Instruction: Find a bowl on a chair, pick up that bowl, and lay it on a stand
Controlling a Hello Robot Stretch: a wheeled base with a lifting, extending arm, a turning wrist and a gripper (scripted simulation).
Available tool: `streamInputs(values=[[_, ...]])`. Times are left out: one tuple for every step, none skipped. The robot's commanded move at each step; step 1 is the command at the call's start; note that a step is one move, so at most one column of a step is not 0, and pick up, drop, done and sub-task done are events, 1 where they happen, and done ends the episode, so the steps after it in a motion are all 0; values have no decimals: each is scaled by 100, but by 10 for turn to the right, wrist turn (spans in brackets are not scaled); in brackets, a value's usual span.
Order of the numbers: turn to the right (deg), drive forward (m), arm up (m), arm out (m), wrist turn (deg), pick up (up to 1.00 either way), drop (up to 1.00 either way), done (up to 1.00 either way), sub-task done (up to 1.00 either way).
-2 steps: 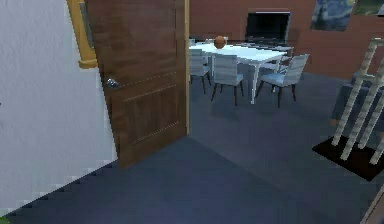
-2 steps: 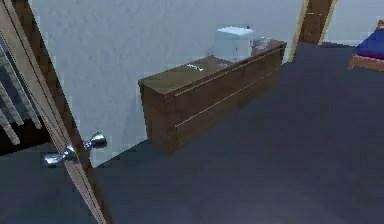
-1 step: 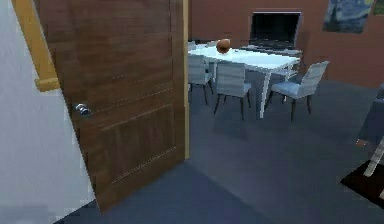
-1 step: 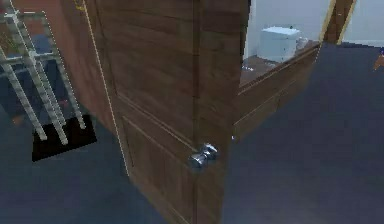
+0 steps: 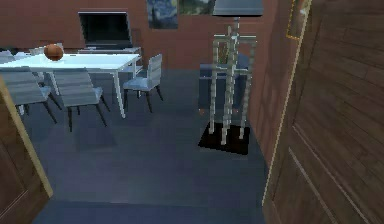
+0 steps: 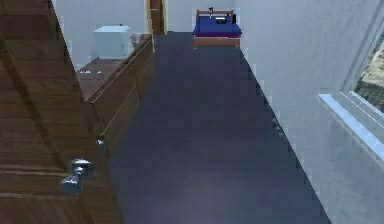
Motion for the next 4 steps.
streamInputs(values=[[0,10,0,0,0,0,0,0,0],[-270,0,0,0,0,0,0,0,0],[0,100,0,0,0,0,0,0,0],[-30,0,0,0,0,0,0,0,0]])
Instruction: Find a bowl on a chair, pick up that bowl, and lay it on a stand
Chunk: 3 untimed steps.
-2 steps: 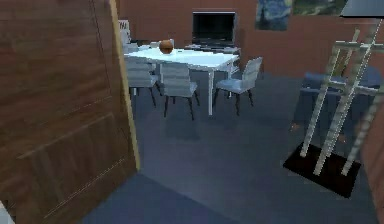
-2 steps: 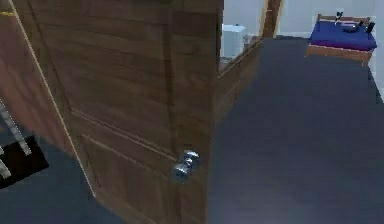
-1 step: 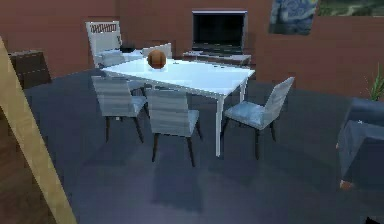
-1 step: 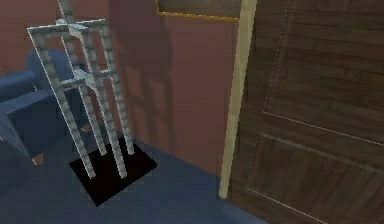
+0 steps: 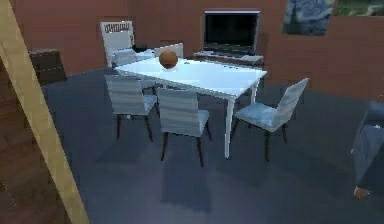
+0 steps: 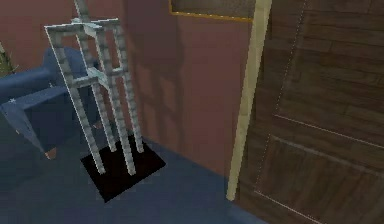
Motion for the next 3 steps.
streamInputs(values=[[0,55,0,0,0,0,0,0,0],[-120,0,0,0,0,0,0,0,0],[0,45,0,0,0,0,0,0,0]])
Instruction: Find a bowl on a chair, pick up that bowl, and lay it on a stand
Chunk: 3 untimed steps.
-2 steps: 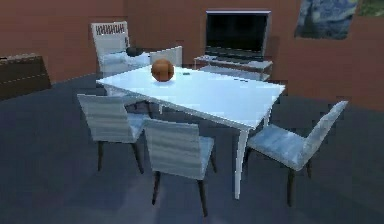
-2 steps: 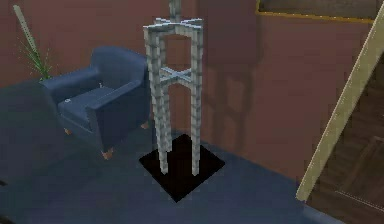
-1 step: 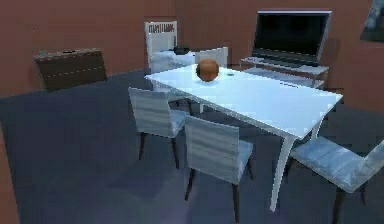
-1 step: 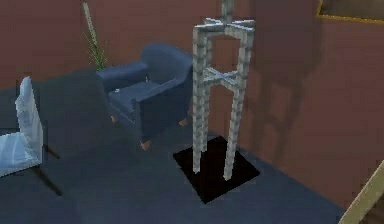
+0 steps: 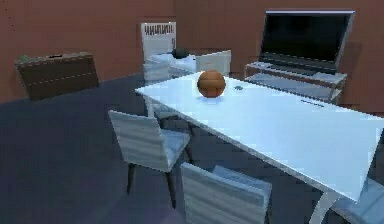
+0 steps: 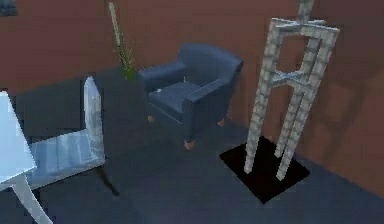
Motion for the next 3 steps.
streamInputs(values=[[-420,0,0,0,0,0,0,0,0],[0,100,0,0,0,0,0,0,0],[-30,0,0,0,0,0,0,0,0]])
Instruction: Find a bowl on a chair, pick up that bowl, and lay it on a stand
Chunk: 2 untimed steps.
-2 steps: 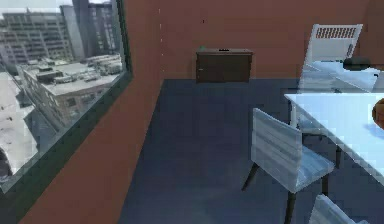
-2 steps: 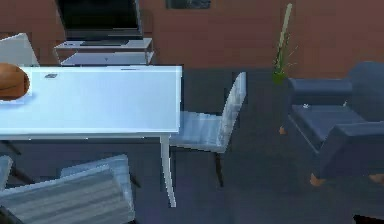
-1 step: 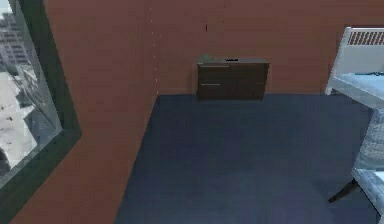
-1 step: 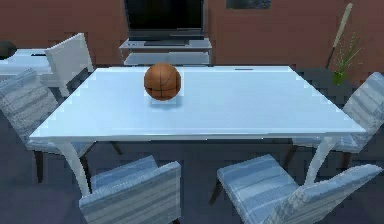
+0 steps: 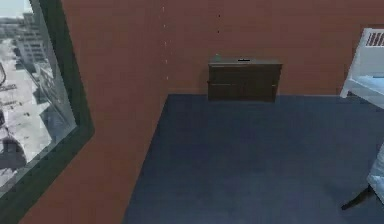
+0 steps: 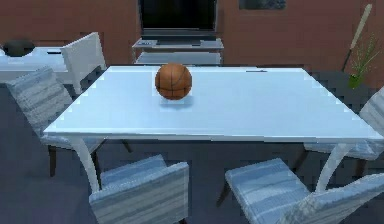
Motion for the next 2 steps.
streamInputs(values=[[0,50,0,0,0,0,0,0,0],[450,0,0,0,0,0,0,0,0]])
